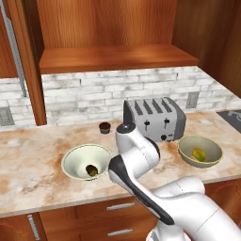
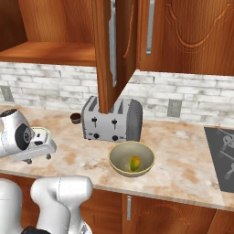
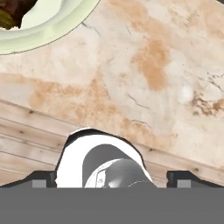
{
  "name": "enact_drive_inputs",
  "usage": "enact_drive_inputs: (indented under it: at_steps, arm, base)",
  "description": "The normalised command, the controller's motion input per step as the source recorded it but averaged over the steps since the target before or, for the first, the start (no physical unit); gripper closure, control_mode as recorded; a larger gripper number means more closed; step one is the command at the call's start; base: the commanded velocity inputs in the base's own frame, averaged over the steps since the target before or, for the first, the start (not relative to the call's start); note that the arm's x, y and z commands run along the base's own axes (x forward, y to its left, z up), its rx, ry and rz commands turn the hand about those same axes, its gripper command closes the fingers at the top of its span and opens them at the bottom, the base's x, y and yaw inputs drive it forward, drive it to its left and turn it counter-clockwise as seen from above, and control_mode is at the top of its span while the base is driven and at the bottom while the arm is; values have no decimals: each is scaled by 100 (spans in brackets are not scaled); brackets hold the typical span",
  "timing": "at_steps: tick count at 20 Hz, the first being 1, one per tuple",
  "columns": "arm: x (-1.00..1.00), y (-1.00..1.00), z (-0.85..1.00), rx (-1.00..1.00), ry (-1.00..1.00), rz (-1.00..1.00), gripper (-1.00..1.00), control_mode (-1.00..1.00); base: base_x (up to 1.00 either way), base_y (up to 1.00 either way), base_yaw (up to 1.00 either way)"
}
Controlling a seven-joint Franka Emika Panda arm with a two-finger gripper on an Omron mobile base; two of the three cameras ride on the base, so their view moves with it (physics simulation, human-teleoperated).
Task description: Pick both bowls and place them on the counter. Then place the mango in one bowl and place the sweet potato in the other bowl.
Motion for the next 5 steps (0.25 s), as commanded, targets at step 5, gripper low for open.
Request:
enact_drive_inputs:
  at_steps: [5]
  arm:
    - [20,-22,0,2,0,0,-100,-100]
  base:
    - [0,0,0]
